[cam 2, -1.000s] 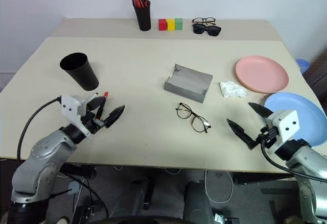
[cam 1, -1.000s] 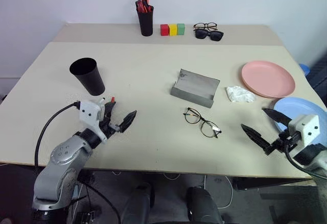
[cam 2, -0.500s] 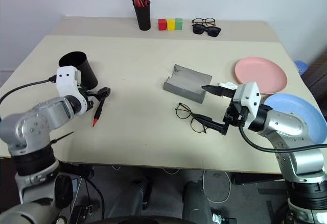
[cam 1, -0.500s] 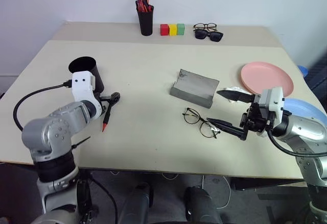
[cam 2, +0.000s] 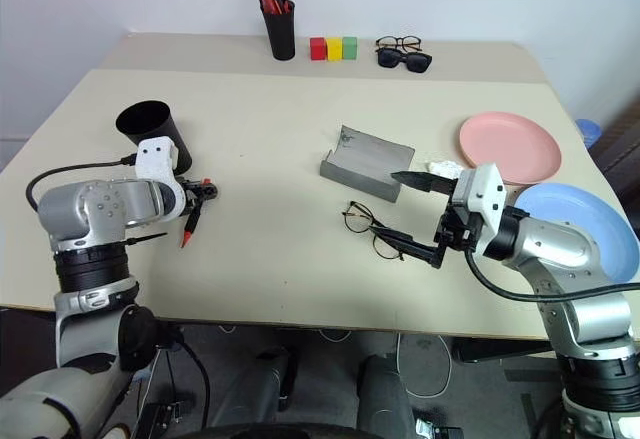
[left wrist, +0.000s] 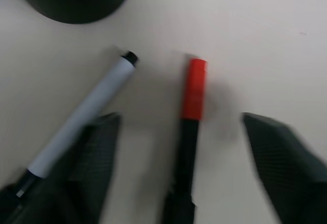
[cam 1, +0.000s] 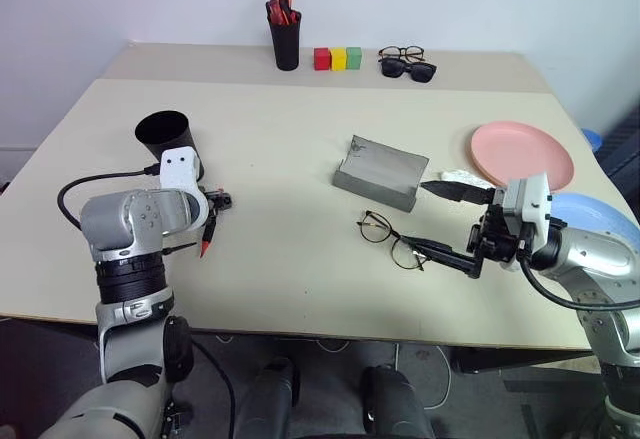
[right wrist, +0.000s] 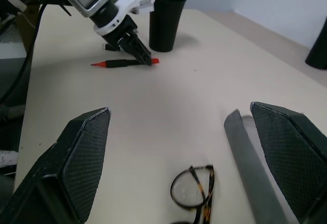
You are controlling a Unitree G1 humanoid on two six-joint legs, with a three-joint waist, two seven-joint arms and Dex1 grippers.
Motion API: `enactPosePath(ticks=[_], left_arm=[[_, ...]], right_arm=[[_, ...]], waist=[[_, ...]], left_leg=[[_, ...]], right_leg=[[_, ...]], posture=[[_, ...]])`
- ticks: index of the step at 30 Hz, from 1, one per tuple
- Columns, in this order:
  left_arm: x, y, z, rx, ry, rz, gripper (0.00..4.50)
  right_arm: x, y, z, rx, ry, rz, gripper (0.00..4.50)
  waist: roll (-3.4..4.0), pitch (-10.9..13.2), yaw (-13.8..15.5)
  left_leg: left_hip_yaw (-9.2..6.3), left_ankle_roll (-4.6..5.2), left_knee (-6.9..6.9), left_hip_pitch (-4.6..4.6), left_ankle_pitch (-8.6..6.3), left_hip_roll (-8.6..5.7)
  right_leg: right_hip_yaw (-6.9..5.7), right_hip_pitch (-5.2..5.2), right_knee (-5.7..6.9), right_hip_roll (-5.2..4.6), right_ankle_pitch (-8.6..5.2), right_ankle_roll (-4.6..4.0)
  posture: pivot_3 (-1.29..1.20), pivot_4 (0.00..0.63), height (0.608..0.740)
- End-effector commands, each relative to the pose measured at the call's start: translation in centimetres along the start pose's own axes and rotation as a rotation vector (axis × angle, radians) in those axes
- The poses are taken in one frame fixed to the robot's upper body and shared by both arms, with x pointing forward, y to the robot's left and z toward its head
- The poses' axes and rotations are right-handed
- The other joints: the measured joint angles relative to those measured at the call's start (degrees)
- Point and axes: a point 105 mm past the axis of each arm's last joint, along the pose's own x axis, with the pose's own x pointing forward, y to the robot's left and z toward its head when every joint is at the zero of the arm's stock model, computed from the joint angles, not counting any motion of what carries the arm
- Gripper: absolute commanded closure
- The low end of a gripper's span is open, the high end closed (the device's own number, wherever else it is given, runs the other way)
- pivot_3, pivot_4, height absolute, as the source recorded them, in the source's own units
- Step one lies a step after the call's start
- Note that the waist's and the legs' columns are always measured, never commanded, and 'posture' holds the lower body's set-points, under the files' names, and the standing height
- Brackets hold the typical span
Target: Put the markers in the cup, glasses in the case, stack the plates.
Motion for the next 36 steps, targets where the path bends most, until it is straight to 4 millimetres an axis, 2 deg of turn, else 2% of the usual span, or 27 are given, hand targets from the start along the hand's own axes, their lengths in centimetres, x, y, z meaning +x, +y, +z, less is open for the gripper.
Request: enactPosePath(ticks=[1,4,7,11,14,15,17,18,20,21,23,25,29,36], left_arm=[[0.6,-1.1,-0.6,0.016,0.039,-0.029,2.90],[0.6,-1.2,-0.8,0.019,0.049,-0.044,4.44],[0.1,-1.9,-1.0,0.032,0.042,-0.094,4.48],[-2.4,-6.0,-1.7,0.123,-0.006,-0.319,4.48],[-4.9,-8.4,-1.0,0.293,-0.182,-0.413,4.48],[-5.7,-9.0,-0.1,0.335,-0.276,-0.418,4.48],[-8.0,-10.3,3.2,0.390,-0.572,-0.454,4.48],[-9.3,-10.2,5.4,0.373,-0.747,-0.410,4.48],[-11.3,-8.7,8.9,0.246,-1.009,-0.281,4.48],[-12.0,-7.7,10.0,0.177,-1.104,-0.213,4.48],[-12.0,-6.1,12.0,0.158,-1.194,-0.082,4.48],[-12.0,-5.0,13.2,0.167,-1.257,0.011,4.48],[-11.7,-1.4,15.5,0.229,-1.374,0.298,4.48],[-10.9,0.2,16.4,0.288,-1.454,0.497,4.48]], right_arm=[[-0.2,0.1,1.5,-0.067,-0.027,-0.015,0.00],[-0.2,0.0,1.3,-0.064,-0.025,-0.022,0.00],[-0.1,0.0,1.3,-0.061,-0.027,-0.025,0.00],[-0.1,-0.4,1.2,-0.058,-0.027,-0.036,0.00],[0.1,-0.7,1.4,-0.050,-0.043,-0.043,0.00],[0.2,-0.8,1.5,-0.049,-0.050,-0.044,0.00],[0.4,-1.0,1.8,-0.047,-0.069,-0.053,0.00],[0.6,-1.2,1.9,-0.044,-0.077,-0.056,0.00],[0.8,-1.3,1.9,-0.046,-0.084,-0.058,0.00],[0.9,-1.4,1.9,-0.048,-0.086,-0.059,0.00],[1.3,-1.6,2.0,-0.050,-0.094,-0.059,0.00],[1.5,-1.7,2.0,-0.051,-0.099,-0.058,0.00],[2.4,-1.9,2.0,-0.050,-0.119,-0.055,0.00],[3.5,-1.7,2.0,-0.043,-0.146,-0.041,0.00]], waist=[[0.00,0.00,0.02],[-0.01,-0.01,0.03],[-0.01,-0.01,0.01],[-0.03,0.01,-0.06],[-0.14,0.07,-0.18],[-0.16,0.09,-0.25],[-0.16,0.10,-0.20],[-0.15,0.09,-0.16],[-0.13,0.08,-0.05],[-0.15,0.08,-0.01],[-0.16,0.07,-0.05],[-0.15,0.06,-0.11],[-0.16,0.07,-0.09],[-0.19,0.09,0.03]], left_leg=[[-0.01,-0.06,0.00,0.00,0.01,0.00],[0.00,-0.16,0.02,0.00,0.06,-0.01],[0.00,-0.16,0.02,0.00,0.06,-0.01],[0.02,-0.16,-0.02,-0.04,0.06,-0.01],[0.05,-0.15,-0.04,-0.09,0.06,0.00],[0.05,-0.16,-0.06,-0.09,0.06,0.01],[0.07,-0.18,-0.08,-0.08,0.07,0.05],[0.06,-0.20,-0.09,-0.07,0.07,0.08],[0.08,-0.23,-0.09,-0.07,0.08,0.10],[0.09,-0.23,-0.07,-0.07,0.08,0.11],[0.11,-0.23,-0.05,-0.07,0.09,0.11],[0.13,-0.21,-0.07,-0.06,0.10,0.06],[0.12,-0.03,-0.12,-0.10,0.20,0.03],[0.08,-0.03,-0.07,-0.13,0.21,0.00]], right_leg=[[0.00,0.00,0.00,0.00,-0.03,-0.05],[0.00,0.05,-0.03,-0.01,-0.04,-0.02],[0.00,0.07,-0.05,-0.02,-0.04,-0.02],[0.04,0.02,-0.08,-0.02,0.02,-0.09],[0.06,-0.03,-0.11,-0.03,0.02,-0.07],[0.08,-0.04,-0.11,-0.03,0.01,-0.10],[0.09,-0.10,-0.08,0.00,0.02,-0.16],[0.09,-0.11,-0.09,0.02,0.05,-0.22],[0.09,-0.07,-0.18,0.02,0.12,-0.33],[0.09,-0.03,-0.26,0.02,0.14,-0.37],[0.10,0.03,-0.35,-0.01,0.15,-0.37],[0.09,0.01,-0.35,-0.01,0.15,-0.35],[0.10,-0.08,-0.28,0.01,0.13,-0.18],[0.10,-0.06,-0.24,0.04,0.34,0.38]], posture=[[0.00,0.150,0.740],[0.00,0.150,0.740],[0.00,0.150,0.740],[0.00,0.150,0.740],[0.00,0.150,0.740],[0.00,0.150,0.740],[0.00,0.150,0.740],[0.00,0.150,0.740],[0.00,0.150,0.740],[0.00,0.150,0.740],[0.00,0.150,0.740],[0.00,0.150,0.740],[0.00,0.150,0.740],[0.00,0.150,0.740]])
